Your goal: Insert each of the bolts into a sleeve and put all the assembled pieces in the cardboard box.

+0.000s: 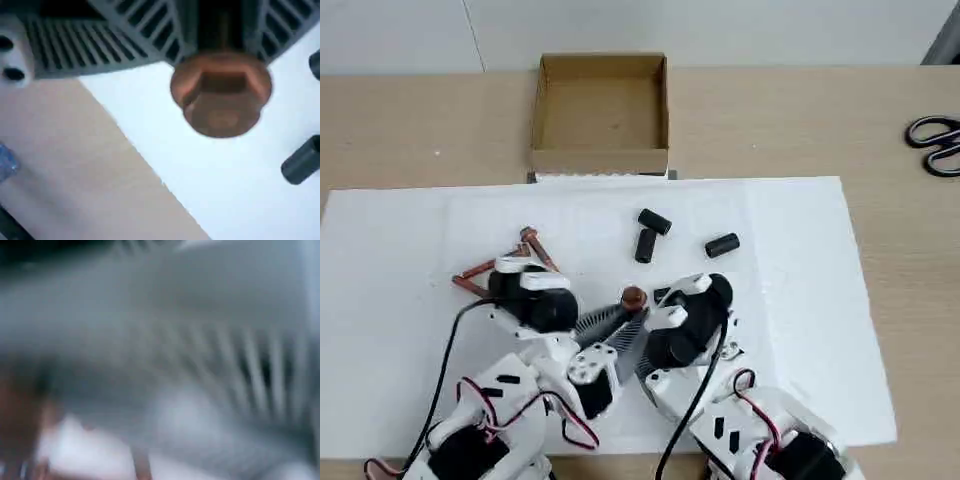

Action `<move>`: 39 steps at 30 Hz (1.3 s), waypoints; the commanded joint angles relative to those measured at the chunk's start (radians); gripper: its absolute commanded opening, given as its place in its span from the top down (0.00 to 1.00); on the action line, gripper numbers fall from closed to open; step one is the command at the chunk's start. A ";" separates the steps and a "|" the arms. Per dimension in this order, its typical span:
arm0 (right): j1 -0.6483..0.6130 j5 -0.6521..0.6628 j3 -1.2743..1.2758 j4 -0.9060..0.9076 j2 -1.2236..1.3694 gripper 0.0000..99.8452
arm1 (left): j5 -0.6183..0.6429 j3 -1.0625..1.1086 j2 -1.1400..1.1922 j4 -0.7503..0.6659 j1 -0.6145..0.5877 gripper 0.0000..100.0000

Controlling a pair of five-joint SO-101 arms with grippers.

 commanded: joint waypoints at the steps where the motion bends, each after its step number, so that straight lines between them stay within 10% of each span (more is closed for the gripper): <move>1: -0.001 0.017 -0.012 -0.048 -0.007 1.00 | -0.015 -0.027 -0.009 0.031 0.021 0.99; 13: 0.001 0.017 -0.011 -0.042 -0.007 1.00 | -0.060 -0.027 -0.008 0.092 0.017 0.82; 39: 0.002 0.017 0.028 -0.048 -0.007 1.00 | -0.218 -0.097 -0.006 0.114 -0.141 0.82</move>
